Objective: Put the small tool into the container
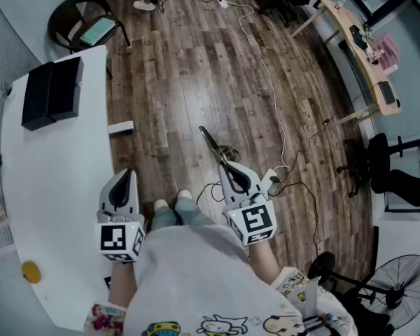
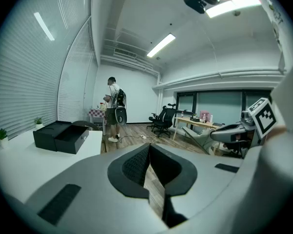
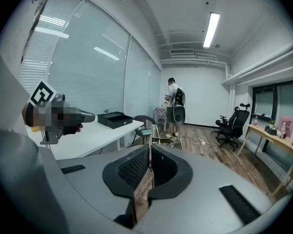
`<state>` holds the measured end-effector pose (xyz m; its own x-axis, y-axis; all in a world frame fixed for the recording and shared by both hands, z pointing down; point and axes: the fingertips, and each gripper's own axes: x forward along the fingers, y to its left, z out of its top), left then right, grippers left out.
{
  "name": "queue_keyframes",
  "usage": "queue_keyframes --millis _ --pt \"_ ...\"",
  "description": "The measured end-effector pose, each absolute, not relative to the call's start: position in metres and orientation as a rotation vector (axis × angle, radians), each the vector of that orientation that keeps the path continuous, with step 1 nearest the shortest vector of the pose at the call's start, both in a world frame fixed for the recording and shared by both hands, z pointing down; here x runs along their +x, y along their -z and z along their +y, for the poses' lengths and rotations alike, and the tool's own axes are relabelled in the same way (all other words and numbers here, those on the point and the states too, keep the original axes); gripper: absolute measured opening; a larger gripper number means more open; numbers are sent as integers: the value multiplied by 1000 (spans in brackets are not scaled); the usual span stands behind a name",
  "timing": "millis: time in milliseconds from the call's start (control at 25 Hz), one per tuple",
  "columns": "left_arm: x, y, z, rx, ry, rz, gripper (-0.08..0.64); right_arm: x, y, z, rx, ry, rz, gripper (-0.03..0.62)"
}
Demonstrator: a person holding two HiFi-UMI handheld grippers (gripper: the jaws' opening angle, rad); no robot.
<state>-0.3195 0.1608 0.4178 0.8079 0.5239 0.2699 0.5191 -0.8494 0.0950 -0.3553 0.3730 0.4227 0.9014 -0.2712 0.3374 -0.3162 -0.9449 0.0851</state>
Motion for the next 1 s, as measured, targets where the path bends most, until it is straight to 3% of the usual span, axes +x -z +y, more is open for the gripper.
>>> queue_keyframes --millis 640,1000 --pt "-311 -411 184 2999 -402 764 5 -338 -419 412 2995 -434 -483 2" --pt "-261 -420 197 3004 -425 805 5 -290 -440 423 3038 -508 -462 2"
